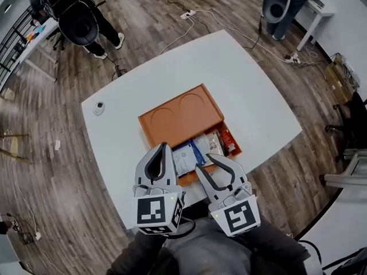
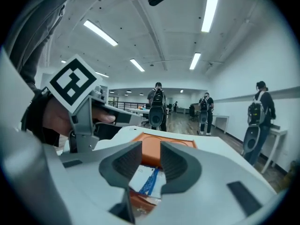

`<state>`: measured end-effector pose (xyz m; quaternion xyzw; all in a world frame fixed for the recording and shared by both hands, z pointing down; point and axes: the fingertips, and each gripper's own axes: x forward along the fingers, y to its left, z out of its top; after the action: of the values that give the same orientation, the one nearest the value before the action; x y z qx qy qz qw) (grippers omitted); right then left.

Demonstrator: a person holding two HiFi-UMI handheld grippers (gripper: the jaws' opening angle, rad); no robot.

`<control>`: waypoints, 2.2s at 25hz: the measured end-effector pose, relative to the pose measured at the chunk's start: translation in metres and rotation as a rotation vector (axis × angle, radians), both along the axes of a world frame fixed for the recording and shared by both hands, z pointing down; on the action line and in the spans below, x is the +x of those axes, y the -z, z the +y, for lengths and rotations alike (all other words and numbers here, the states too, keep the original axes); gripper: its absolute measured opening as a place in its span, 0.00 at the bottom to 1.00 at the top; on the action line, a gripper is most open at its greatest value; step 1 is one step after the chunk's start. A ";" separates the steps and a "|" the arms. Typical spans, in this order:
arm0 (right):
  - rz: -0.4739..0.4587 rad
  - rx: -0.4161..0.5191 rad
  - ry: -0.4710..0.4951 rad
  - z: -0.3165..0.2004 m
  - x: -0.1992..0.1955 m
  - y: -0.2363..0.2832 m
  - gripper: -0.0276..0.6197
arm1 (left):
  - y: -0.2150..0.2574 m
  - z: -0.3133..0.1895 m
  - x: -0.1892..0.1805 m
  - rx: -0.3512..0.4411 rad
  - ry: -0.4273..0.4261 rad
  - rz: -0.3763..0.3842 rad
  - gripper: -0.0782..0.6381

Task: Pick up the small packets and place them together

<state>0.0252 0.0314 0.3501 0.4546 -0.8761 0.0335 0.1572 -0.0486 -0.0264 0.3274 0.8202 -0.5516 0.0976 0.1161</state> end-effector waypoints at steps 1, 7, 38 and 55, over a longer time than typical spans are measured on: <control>0.008 -0.005 0.019 -0.003 -0.007 0.001 0.21 | 0.005 -0.001 -0.005 0.007 0.009 0.003 0.10; 0.130 -0.111 0.167 -0.015 -0.038 -0.024 0.28 | 0.015 -0.009 -0.030 0.019 0.083 0.014 0.10; 0.521 -0.483 0.524 -0.019 -0.064 -0.141 0.05 | -0.039 -0.031 -0.069 -0.117 0.224 0.030 0.10; 0.567 -0.515 0.562 -0.031 -0.061 -0.145 0.11 | -0.041 -0.036 -0.077 -0.129 0.250 0.034 0.10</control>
<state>-0.0358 0.0008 0.4953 0.1375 -0.8509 0.0807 0.5006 -0.1260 -0.0627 0.3681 0.7374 -0.6401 0.1036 0.1892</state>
